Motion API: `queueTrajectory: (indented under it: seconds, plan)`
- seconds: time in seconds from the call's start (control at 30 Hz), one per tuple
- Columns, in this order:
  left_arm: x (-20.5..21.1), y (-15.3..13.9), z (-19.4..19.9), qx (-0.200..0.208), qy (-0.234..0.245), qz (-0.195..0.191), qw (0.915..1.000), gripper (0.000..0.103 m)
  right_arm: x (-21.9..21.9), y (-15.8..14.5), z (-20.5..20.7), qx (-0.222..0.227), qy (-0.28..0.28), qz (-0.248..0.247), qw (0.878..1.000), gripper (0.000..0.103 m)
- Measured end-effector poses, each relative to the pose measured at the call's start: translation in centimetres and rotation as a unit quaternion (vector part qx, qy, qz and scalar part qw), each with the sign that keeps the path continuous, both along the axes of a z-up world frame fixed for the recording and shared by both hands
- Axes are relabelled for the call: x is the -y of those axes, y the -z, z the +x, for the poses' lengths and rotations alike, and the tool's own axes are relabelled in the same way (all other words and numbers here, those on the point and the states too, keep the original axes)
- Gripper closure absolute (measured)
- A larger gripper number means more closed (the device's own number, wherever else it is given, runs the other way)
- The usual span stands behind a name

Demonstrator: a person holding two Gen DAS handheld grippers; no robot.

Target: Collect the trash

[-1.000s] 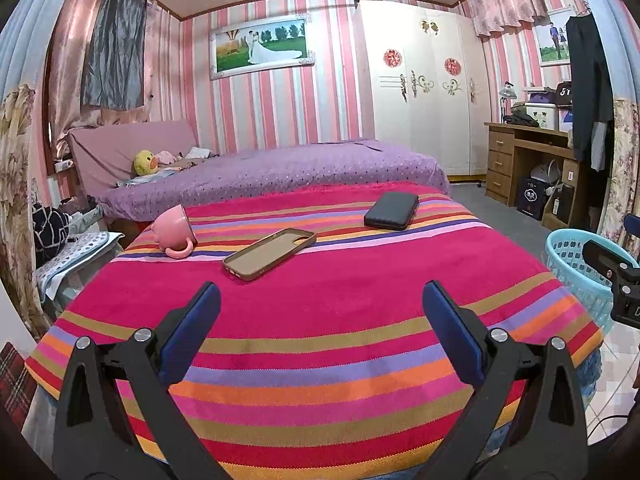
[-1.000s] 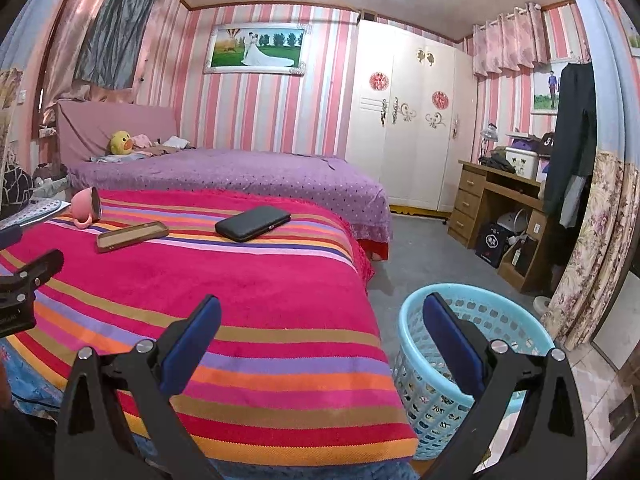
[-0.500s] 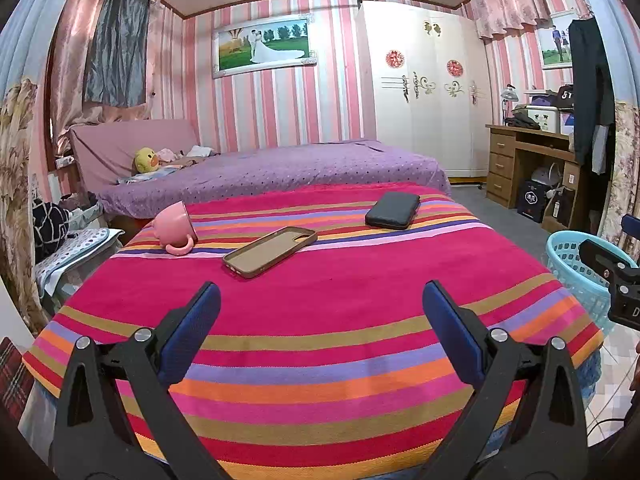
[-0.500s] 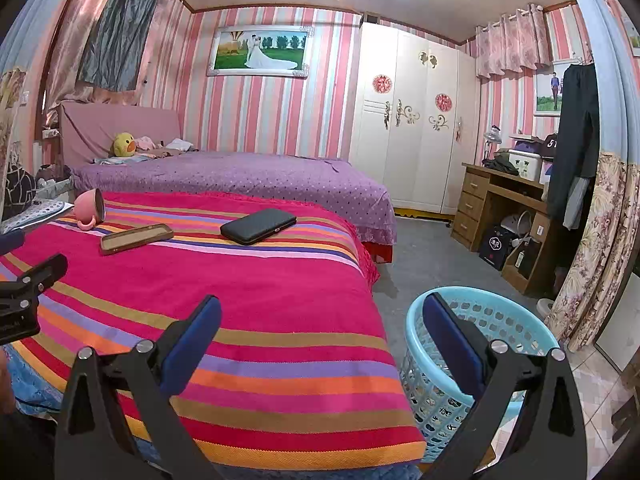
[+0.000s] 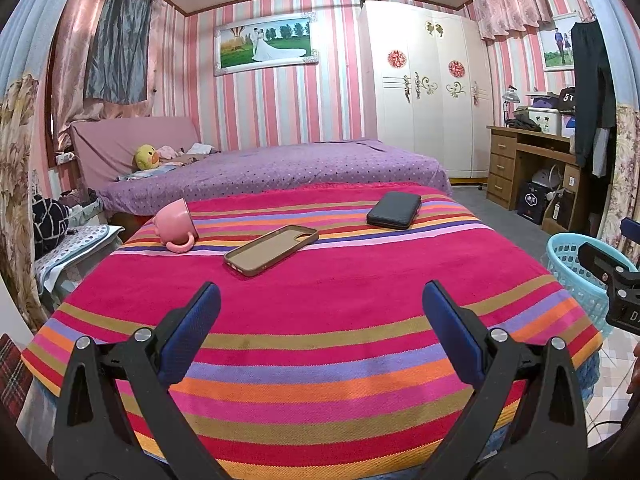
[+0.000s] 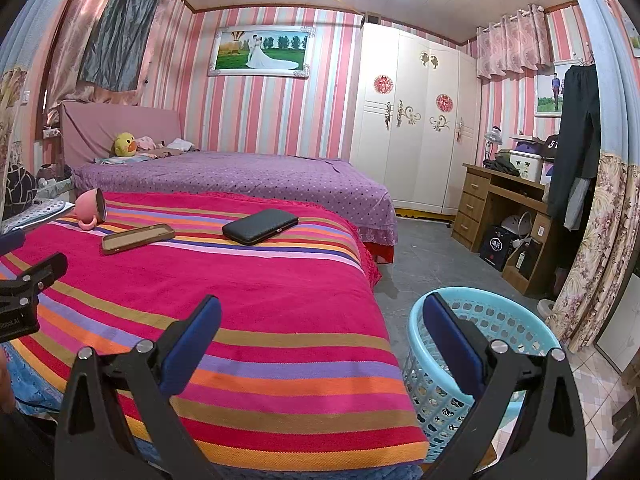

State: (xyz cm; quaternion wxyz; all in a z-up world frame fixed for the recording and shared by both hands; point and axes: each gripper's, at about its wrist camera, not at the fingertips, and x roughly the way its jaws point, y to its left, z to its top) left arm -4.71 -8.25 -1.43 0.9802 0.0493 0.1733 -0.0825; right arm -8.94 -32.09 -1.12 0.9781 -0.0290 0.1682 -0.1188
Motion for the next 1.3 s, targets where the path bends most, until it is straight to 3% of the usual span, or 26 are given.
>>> queueTrajectory:
  seconds: [1.3]
  plan:
    - [-0.39,-0.08,-0.07,-0.001,-0.003,-0.004,1.0,0.005,-0.18,0.03,0.01,0.0,-0.001,-0.001,1.0,0.005]
